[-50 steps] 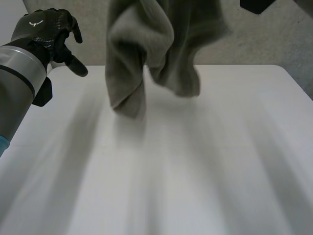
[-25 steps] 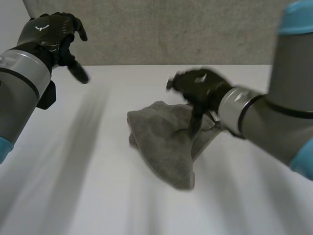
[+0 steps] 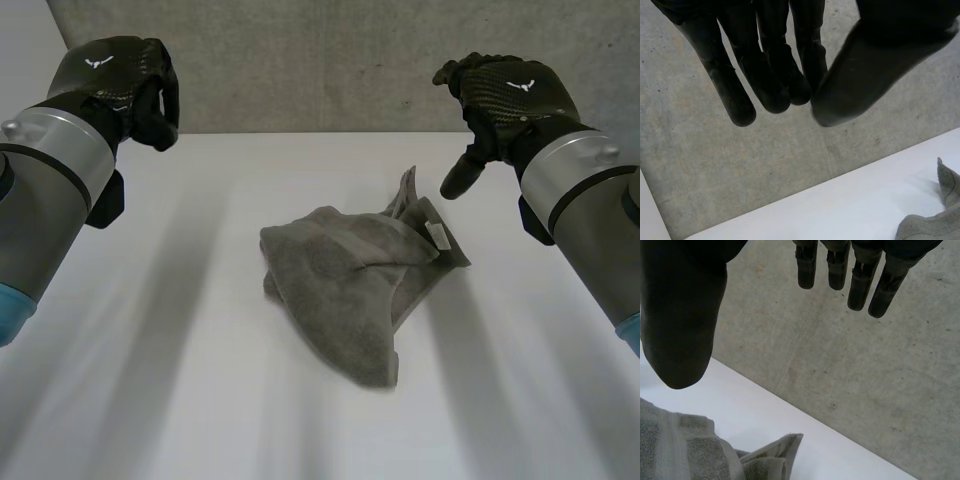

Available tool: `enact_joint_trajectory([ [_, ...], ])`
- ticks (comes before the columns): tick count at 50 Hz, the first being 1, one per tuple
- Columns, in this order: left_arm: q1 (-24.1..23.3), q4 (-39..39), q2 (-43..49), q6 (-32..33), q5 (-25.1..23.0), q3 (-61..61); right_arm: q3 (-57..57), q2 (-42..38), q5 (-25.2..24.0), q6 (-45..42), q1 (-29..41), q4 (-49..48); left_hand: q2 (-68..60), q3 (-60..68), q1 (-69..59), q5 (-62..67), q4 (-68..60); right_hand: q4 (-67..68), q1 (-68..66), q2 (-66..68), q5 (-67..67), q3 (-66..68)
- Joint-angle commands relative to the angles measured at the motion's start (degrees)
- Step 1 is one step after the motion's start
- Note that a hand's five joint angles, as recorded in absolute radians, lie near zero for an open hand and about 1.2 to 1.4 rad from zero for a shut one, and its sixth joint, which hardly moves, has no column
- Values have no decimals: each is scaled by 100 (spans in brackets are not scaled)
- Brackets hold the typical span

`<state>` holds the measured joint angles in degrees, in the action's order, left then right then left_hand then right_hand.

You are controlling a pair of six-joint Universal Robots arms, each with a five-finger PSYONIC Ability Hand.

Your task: Fold the towel.

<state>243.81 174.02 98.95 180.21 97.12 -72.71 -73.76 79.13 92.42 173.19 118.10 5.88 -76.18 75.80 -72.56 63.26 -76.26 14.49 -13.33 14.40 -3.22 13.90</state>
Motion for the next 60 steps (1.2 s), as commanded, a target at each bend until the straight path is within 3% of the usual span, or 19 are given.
enact_joint_trajectory([
  [1,0,-18,36,-12,0,20,116,-11,-31,-4,-190,159,-382,420,-744,674,-374,-449,333,-440,322,-390],
  [9,0,-53,54,-39,0,64,142,-29,-49,-4,-305,194,-382,420,-744,674,-374,-449,333,-440,322,-390],
  [15,0,-140,98,-30,0,116,169,-46,-75,-39,-322,290,2588,-2550,2226,-2297,2596,-449,333,-440,322,-390],
  [29,9,-229,107,-30,0,178,248,-108,-67,-48,-314,405,4578,-4540,4216,-4286,4586,-449,333,-440,322,-390],
  [37,17,-229,115,-12,0,178,274,-117,-67,-57,-314,405,6393,-6355,6031,-6101,6400,-449,333,-440,322,-390],
  [60,0,-176,264,41,-53,73,274,-169,-84,-57,-410,396,6529,-6491,6167,-6238,6537,-449,333,-440,322,-390],
])
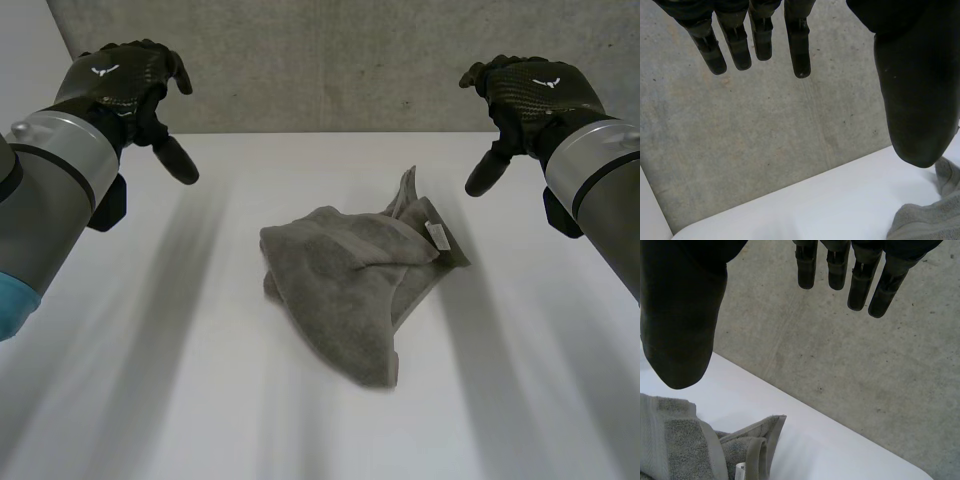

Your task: Fold the towel.

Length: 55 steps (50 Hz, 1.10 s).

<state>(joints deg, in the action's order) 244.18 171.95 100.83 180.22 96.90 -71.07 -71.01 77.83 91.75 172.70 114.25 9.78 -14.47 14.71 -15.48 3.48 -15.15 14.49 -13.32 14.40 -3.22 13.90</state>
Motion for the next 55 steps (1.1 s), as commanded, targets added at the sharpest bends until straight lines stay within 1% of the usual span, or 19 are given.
enact_joint_trajectory([
  [1,-37,31,77,40,-30,-91,8,-48,-26,-26,-61,15,359,-383,459,-260,426,-449,332,-440,322,-390],
  [4,-99,40,236,40,-74,-126,0,-66,-61,-175,-105,23,359,-383,459,-260,426,-449,332,-440,322,-390],
  [8,-475,58,665,57,-311,-126,-97,-180,-201,-519,-131,76,359,-383,459,-260,426,-449,332,-440,322,-390],
  [13,-696,216,1211,66,-584,-30,-711,-496,-526,-879,-272,217,359,-383,459,-260,426,-449,332,-440,322,-390],
  [21,-899,1077,2362,136,-821,454,-1677,-620,-834,-923,-307,-256,342,-366,443,-243,409,-449,332,-440,322,-390],
  [26,-986,1350,3224,690,-848,1025,-2170,-602,-852,-949,-395,-652,275,-298,375,-176,342,-449,332,-440,322,-390],
  [28,-1048,1359,3731,1206,-839,1436,-2294,-602,-852,-993,-413,-759,224,-248,325,-125,292,-449,332,-440,322,-390],
  [36,-1197,1376,4532,1771,-874,2053,-2584,-611,-790,-1371,-413,-987,-260,237,-160,360,-193,-449,332,-440,322,-390],
  [37,-1197,1376,4533,1771,-874,2053,-2593,-611,-790,-1380,-413,-987,-264,240,-163,363,-196,-449,332,-440,322,-390],
  [39,-1206,1376,4639,1780,-804,2211,-2611,-619,-790,-1389,-413,-996,-2388,2364,-2287,2487,-2320,-449,332,-440,322,-390],
  [40,-1206,1376,4639,1780,-804,2212,-2619,-628,-790,-1397,-413,-1013,-2400,2376,-2299,2499,-2333,-449,332,-440,322,-390],
  [41,-1197,1376,4630,1762,-778,2273,-2620,-628,-790,-1397,-413,-1014,-4148,4125,-4048,4248,-4081,-449,332,-440,322,-390],
  [42,-1197,1376,4630,1762,-777,2273,-2628,-637,-790,-1406,-413,-1040,-4166,4142,-4065,4265,-4099,-449,332,-440,322,-390],
  [43,-1197,1350,4587,1745,-743,2282,-2628,-637,-790,-1406,-413,-1049,-5498,5475,-5398,5598,-5431,-449,332,-440,322,-390],
  [44,-1197,1332,4464,1727,-629,2230,-2628,-637,-790,-1406,-413,-1049,-6145,6121,-6044,6244,-6077,-449,332,-440,322,-390],
  [49,-1162,1271,3962,1648,-206,1930,-2585,-637,-799,-1415,-413,-1075,-6552,6529,-6452,6652,-6485,-449,332,-440,322,-390],
  [51,-996,1340,3149,1360,214,1073,-2567,-637,-808,-1415,-413,-1075,-6505,6481,-6404,6604,-6437,-449,332,-440,322,-390],
  [52,-995,1341,3145,1358,216,1069,-2567,-637,-808,-1415,-413,-1075,-6504,6480,-6404,6603,-6437,-449,332,-440,322,-390],
  [55,-600,1438,2398,1042,295,225,-2532,-646,-817,-1424,-413,-1075,-6420,6396,-6319,6519,-6353,-449,332,-440,322,-390],
])
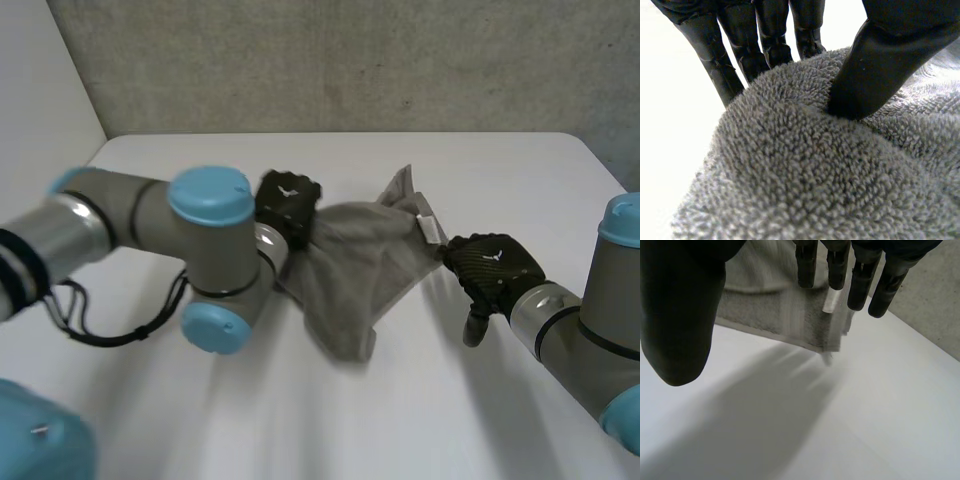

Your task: Fold the towel.

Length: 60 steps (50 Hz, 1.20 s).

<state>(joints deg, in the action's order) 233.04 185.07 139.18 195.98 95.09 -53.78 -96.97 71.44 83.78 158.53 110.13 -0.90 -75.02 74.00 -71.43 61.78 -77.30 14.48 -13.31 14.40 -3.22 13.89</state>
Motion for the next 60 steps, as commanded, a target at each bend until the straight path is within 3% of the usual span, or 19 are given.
enact_joint_trajectory([
  [1,723,170,-1751,-674,458,-1956,73,-16,-28,-6,9,-6,-282,385,-642,606,-54,-448,331,-440,322,-389],
  [8,1481,407,-2457,-965,379,-3552,179,-122,-28,-6,114,2,324,-221,-35,0,552,-448,331,-440,322,-389],
  [12,1858,583,-2501,-974,55,-4393,345,-227,-19,-15,280,11,1867,-1764,1507,-1543,2095,-448,331,-440,322,-389],
  [24,1974,601,-2712,-992,-263,-4879,618,-420,25,-32,659,29,4529,-4427,4170,-4205,4757,-448,331,-440,322,-389],
  [29,1894,697,-3064,-974,-342,-4589,645,-508,60,-173,747,29,4950,-4847,4591,-4626,5178,-448,331,-440,322,-389],
  [35,1763,829,-3020,-860,-957,-3815,566,-543,51,-182,756,11,4967,-4864,4607,-4643,5195,-448,331,-440,322,-389],
  [37,1702,681,-2583,-694,-1342,-3238,557,-544,42,-182,756,11,4967,-4864,4607,-4643,5195,-448,331,-440,322,-389],
  [41,1482,93,-1757,-229,-1633,-2158,504,-544,42,-182,721,2,5017,-4914,4658,-4693,5245,-448,331,-440,322,-389],
  [51,1253,-980,-51,265,-1660,41,416,-552,42,-182,677,-15,5000,-4898,4641,-4676,5228,-448,331,-440,322,-389],
  [60,1156,-1096,496,353,-1634,579,390,-579,42,-182,668,-41,5000,-4898,4641,-4676,5228,-448,331,-440,322,-389],
])
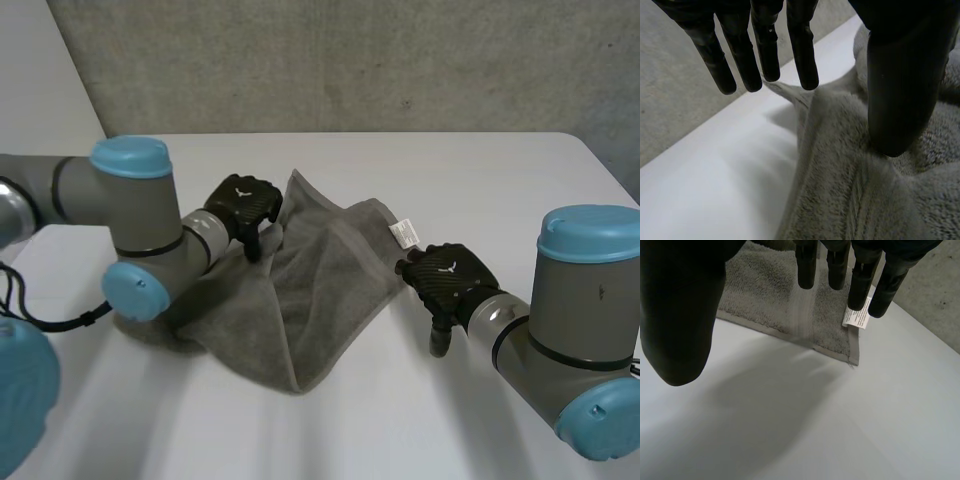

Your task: Fold the towel.

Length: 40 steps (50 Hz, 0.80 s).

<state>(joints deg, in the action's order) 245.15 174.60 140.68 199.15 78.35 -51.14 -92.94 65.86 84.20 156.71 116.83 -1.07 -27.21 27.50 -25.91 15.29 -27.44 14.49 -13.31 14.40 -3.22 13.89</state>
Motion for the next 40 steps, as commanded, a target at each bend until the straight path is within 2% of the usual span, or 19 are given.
enact_joint_trajectory([
  [1,-55,-48,424,53,58,367,-23,-20,0,-9,-2,-42,219,-249,90,-27,242,-449,331,-440,322,-389],
  [8,-55,-48,583,71,75,491,-23,-29,0,-27,7,-60,-33,4,-163,225,-10,-449,331,-440,322,-389],
  [10,-63,-48,592,71,84,552,-23,-29,0,-27,7,-60,-1504,1475,-1634,1696,-1481,-449,331,-440,322,-389],
  [11,-63,-48,592,71,84,552,-23,-29,0,-27,7,-60,-1514,1484,-1643,1705,-1490,-449,331,-440,322,-389],
  [12,-63,-48,592,71,93,570,-23,-29,0,-35,7,-60,-2230,2200,-2359,2421,-2206,-449,331,-440,322,-389],
  [14,-63,-48,583,71,93,570,-23,-29,0,-35,7,-69,-2420,2390,-2549,2612,-2397,-449,331,-440,322,-389],
  [22,-63,-66,680,80,93,544,12,-64,0,-35,7,-69,-2086,2056,-2215,2277,-2062,-449,331,-440,322,-389],
  [24,-63,-75,697,80,102,500,12,-64,0,-35,7,-69,325,-355,196,-133,348,-449,331,-440,322,-389],
  [29,-63,-57,689,246,321,491,-5,-64,0,-35,7,-69,739,-769,610,-548,763,-449,331,-440,322,-389],
  [37,-63,-31,715,440,524,535,-5,-64,-8,-35,7,-69,572,-602,443,-381,595,-449,331,-440,322,-389],
  [39,-63,-31,768,440,541,561,-5,-64,-8,-35,-2,-69,-380,351,-509,572,-357,-449,331,-440,322,-389],
  [40,-63,-31,768,440,541,561,-5,-64,-8,-35,-2,-69,-387,357,-516,578,-363,-449,331,-440,322,-389],
])
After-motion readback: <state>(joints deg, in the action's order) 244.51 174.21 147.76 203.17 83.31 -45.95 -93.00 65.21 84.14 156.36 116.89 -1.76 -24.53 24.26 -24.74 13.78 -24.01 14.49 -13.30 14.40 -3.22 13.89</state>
